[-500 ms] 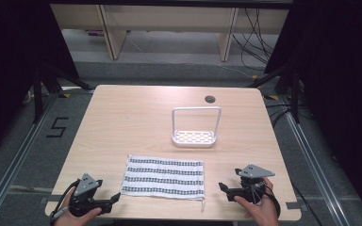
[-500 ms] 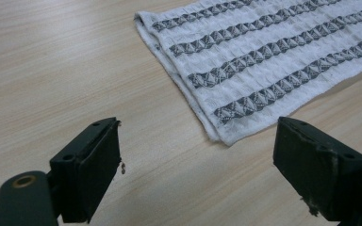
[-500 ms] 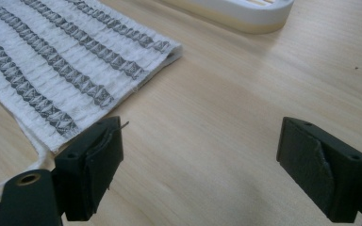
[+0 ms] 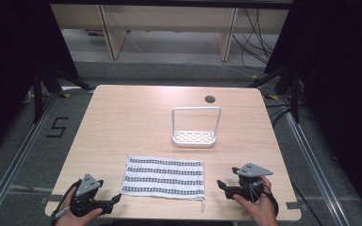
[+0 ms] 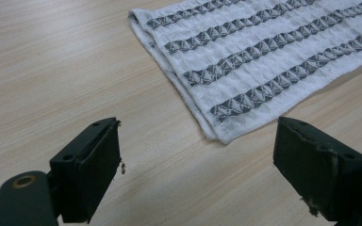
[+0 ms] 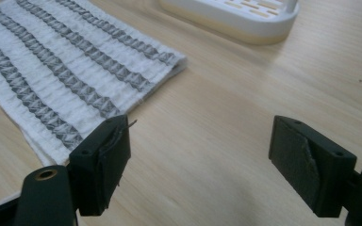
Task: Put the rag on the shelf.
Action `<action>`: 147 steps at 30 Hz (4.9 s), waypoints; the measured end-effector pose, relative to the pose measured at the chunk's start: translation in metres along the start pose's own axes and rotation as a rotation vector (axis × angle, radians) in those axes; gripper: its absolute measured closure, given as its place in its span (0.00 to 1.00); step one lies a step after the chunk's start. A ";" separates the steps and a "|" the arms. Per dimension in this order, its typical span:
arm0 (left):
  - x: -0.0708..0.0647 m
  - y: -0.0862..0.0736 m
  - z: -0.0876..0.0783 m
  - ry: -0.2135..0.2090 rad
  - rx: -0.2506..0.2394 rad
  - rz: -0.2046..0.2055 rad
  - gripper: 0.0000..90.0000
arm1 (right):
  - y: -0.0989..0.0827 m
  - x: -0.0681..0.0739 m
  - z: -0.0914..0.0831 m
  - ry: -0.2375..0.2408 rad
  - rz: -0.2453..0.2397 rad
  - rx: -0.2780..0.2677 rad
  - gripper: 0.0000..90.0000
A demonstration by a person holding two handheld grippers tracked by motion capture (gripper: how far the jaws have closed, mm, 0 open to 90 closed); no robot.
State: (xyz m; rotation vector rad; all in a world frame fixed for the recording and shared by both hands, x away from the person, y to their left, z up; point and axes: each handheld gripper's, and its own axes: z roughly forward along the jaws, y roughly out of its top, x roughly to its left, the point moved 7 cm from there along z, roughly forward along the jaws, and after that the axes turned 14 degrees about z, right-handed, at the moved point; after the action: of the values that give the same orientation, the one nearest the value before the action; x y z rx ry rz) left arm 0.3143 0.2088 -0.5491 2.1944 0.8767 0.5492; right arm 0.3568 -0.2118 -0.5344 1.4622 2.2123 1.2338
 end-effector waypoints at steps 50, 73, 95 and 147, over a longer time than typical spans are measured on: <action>-0.017 0.009 0.013 -0.003 0.007 -0.015 0.28 | 0.069 0.115 0.101 0.236 -0.243 0.087 0.38; -0.016 0.019 0.029 -0.023 0.071 -0.019 0.30 | 0.101 0.172 0.178 0.314 -0.292 0.165 0.42; -0.019 0.019 0.041 -0.029 0.104 0.021 0.37 | 0.096 0.198 0.243 0.302 -0.317 0.247 0.49; -0.026 0.091 0.014 -0.065 -0.061 0.273 0.93 | 0.142 0.196 0.160 0.345 -0.329 0.072 0.96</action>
State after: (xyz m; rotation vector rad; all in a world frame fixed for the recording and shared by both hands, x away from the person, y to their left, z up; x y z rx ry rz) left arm 0.3438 0.1359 -0.4943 2.2767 0.5226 0.6208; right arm 0.4481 0.0585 -0.4803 0.9029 2.6089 1.3829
